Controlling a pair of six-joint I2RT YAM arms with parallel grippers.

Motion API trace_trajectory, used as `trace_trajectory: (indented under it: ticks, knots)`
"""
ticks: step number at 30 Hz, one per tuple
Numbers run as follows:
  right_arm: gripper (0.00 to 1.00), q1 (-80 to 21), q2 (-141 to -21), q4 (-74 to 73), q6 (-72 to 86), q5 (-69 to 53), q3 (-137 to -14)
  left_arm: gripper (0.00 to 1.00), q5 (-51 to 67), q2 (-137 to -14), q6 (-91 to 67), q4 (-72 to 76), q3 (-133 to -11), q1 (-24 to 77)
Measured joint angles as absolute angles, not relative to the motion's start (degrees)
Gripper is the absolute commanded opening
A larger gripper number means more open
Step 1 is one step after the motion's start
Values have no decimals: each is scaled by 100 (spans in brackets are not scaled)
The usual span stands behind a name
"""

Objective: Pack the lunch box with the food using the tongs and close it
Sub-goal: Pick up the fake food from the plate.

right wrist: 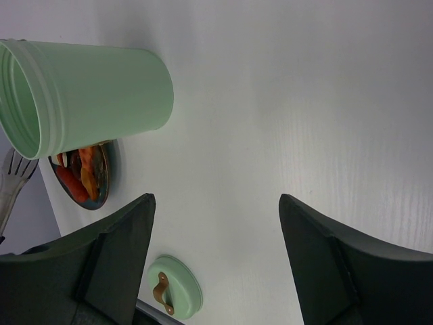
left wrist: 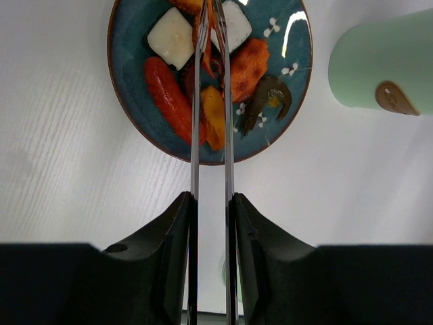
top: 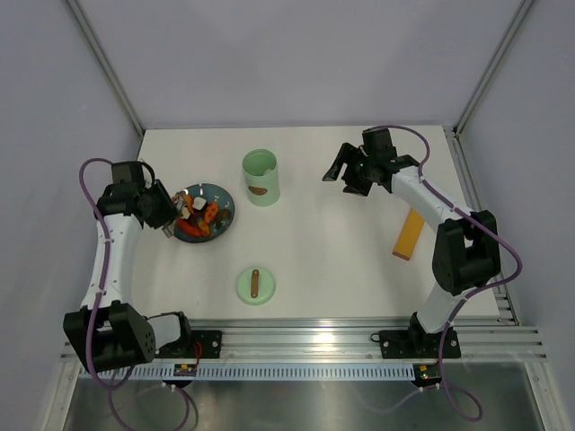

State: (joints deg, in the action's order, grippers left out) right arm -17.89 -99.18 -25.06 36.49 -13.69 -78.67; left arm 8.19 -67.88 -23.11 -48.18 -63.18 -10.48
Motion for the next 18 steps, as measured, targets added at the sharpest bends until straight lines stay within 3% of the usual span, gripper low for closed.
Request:
trace_trajectory:
  ticks: [11,18]
  knots:
    - [86,-1789,-9920,-2517,3669,-1356,-7867,34,672,-7100,-2228,-4790,-6307,-731]
    - [87,-1789,-9950,-2526,3669,-1356,-7872,40,467,-7116,-2180,-4777,-6226,-690]
